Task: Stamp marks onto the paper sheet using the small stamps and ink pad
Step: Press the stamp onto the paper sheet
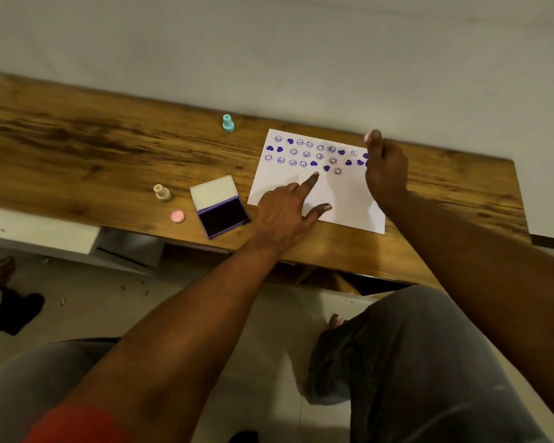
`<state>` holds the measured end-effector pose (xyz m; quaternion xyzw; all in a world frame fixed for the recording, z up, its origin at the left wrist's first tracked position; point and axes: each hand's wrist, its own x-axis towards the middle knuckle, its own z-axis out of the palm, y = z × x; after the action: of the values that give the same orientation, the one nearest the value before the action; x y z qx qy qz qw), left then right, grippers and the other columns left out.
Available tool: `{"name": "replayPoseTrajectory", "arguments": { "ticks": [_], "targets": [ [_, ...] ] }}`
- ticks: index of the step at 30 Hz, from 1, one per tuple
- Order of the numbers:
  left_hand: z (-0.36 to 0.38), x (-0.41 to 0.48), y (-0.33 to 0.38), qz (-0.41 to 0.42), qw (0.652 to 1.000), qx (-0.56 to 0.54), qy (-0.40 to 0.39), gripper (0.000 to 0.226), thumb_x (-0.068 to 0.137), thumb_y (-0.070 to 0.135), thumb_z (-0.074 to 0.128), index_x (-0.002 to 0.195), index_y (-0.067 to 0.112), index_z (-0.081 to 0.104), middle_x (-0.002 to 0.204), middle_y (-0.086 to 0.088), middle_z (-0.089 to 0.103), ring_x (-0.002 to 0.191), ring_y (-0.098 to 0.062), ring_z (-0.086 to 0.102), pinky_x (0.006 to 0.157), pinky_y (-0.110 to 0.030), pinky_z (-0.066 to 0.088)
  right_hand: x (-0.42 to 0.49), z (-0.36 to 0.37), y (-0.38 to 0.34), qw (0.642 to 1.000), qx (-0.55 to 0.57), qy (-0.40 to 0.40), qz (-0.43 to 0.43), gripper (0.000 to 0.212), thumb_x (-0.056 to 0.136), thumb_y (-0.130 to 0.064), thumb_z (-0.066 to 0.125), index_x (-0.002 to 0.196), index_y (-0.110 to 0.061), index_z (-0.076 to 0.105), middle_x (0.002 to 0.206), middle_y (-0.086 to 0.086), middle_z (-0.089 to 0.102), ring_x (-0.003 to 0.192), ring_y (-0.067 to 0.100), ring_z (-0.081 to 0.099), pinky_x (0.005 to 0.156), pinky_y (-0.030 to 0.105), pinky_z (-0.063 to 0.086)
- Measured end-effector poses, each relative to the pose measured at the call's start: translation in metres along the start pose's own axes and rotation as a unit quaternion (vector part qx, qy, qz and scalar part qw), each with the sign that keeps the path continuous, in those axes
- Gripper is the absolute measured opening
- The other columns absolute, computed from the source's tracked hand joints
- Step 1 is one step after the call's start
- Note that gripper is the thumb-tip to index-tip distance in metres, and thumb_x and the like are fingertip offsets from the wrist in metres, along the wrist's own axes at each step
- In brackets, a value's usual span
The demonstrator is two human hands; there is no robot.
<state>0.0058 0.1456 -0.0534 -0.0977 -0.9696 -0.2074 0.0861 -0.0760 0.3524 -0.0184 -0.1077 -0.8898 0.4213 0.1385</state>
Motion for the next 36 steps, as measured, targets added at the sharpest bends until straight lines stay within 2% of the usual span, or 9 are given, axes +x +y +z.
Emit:
{"name": "replayPoseTrajectory", "arguments": {
  "ticks": [3, 7, 10, 13, 15, 19, 21, 27, 36],
  "targets": [
    [-0.017, -0.017, -0.023, -0.005, 0.999, -0.019, 0.048, 0.073, 0.099, 0.074, 0.048, 0.157, 0.030, 0.047, 0.116, -0.005, 0.073, 0.102, -0.018, 0.067, 0.083, -0.040, 0.057, -0.012, 0.001, 0.002, 1.000, 0.012, 0.002, 0.026, 0.046, 0.111, -0.037, 0.037, 0.105, -0.011, 0.074, 0.096, 0.012, 0.075, 0.093, 0.030, 0.069, 0.084, 0.041, 0.053],
    [-0.042, -0.043, -0.059, -0.054, 0.991, -0.049, 0.109, 0.067, 0.099, 0.069, 0.053, 0.149, 0.025, 0.057, 0.106, -0.002, 0.075, 0.089, -0.015, 0.068, 0.074, -0.034, 0.056, -0.020, 0.011, -0.012, 0.999, -0.007, -0.030, -0.012, 0.045, 0.110, -0.034, 0.038, 0.101, -0.007, 0.074, 0.088, 0.009, 0.075, 0.083, 0.026, 0.069, 0.076, 0.037, 0.049],
    [-0.058, -0.063, -0.091, -0.096, 0.984, -0.058, 0.139, 0.066, 0.100, 0.067, 0.054, 0.144, 0.019, 0.061, 0.110, -0.003, 0.074, 0.097, -0.017, 0.068, 0.078, -0.035, 0.056, -0.025, 0.026, -0.031, 0.997, -0.016, -0.062, -0.040, 0.046, 0.108, -0.041, 0.043, 0.103, -0.007, 0.073, 0.081, 0.006, 0.070, 0.077, 0.020, 0.064, 0.068, 0.033, 0.044],
    [-0.068, -0.084, -0.122, -0.154, 0.970, -0.071, 0.175, 0.059, 0.099, 0.065, 0.057, 0.139, 0.022, 0.063, 0.110, -0.003, 0.071, 0.096, -0.015, 0.064, 0.071, -0.028, 0.048, -0.031, 0.042, -0.050, 0.992, -0.020, -0.093, -0.082, 0.042, 0.107, -0.040, 0.048, 0.117, -0.009, 0.073, 0.103, 0.008, 0.074, 0.094, 0.020, 0.068, 0.074, 0.023, 0.043],
    [-0.072, -0.098, -0.140, -0.192, 0.959, -0.086, 0.190, 0.056, 0.097, 0.066, 0.059, 0.136, 0.025, 0.064, 0.106, 0.002, 0.066, 0.092, -0.011, 0.060, 0.068, -0.028, 0.045, -0.039, 0.056, -0.062, 0.987, -0.034, -0.109, -0.111, 0.039, 0.106, -0.038, 0.051, 0.126, -0.011, 0.070, 0.109, 0.006, 0.073, 0.097, 0.019, 0.066, 0.081, 0.025, 0.046],
    [-0.075, -0.121, -0.171, -0.280, 0.931, -0.114, 0.205, 0.061, 0.089, 0.064, 0.071, 0.135, 0.025, 0.064, 0.114, 0.003, 0.062, 0.097, -0.008, 0.058, 0.077, -0.029, 0.047, -0.070, 0.088, -0.097, 0.974, -0.030, -0.168, -0.149, 0.039, 0.100, -0.045, 0.061, 0.132, -0.023, 0.065, 0.097, -0.011, 0.068, 0.081, 0.004, 0.063, 0.073, 0.015, 0.046],
    [-0.077, -0.125, -0.179, -0.296, 0.929, -0.118, 0.189, 0.067, 0.084, 0.068, 0.073, 0.136, 0.026, 0.064, 0.122, 0.003, 0.062, 0.102, -0.007, 0.058, 0.082, -0.030, 0.047, -0.087, 0.104, -0.118, 0.960, -0.006, -0.213, -0.180, 0.034, 0.096, -0.048, 0.064, 0.122, -0.026, 0.065, 0.093, -0.015, 0.068, 0.080, 0.001, 0.064, 0.066, 0.011, 0.047],
    [-0.075, -0.122, -0.188, -0.307, 0.934, -0.090, 0.160, 0.060, 0.083, 0.070, 0.068, 0.124, 0.026, 0.072, 0.117, 0.001, 0.063, 0.103, -0.019, 0.063, 0.079, -0.032, 0.049, -0.132, 0.150, -0.168, 0.889, -0.070, -0.350, -0.286, 0.026, 0.092, -0.038, 0.070, 0.115, -0.026, 0.068, 0.097, -0.010, 0.070, 0.082, 0.004, 0.063, 0.069, 0.016, 0.049],
    [-0.074, -0.120, -0.186, -0.306, 0.929, -0.113, 0.175, 0.048, 0.083, 0.056, 0.072, 0.118, 0.024, 0.076, 0.112, 0.002, 0.067, 0.101, -0.020, 0.063, 0.080, -0.034, 0.051, -0.149, 0.182, -0.182, 0.842, -0.151, -0.402, -0.327, 0.027, 0.090, -0.038, 0.071, 0.114, -0.026, 0.069, 0.102, -0.005, 0.074, 0.088, 0.012, 0.068, 0.073, 0.027, 0.053]
  ]
}}
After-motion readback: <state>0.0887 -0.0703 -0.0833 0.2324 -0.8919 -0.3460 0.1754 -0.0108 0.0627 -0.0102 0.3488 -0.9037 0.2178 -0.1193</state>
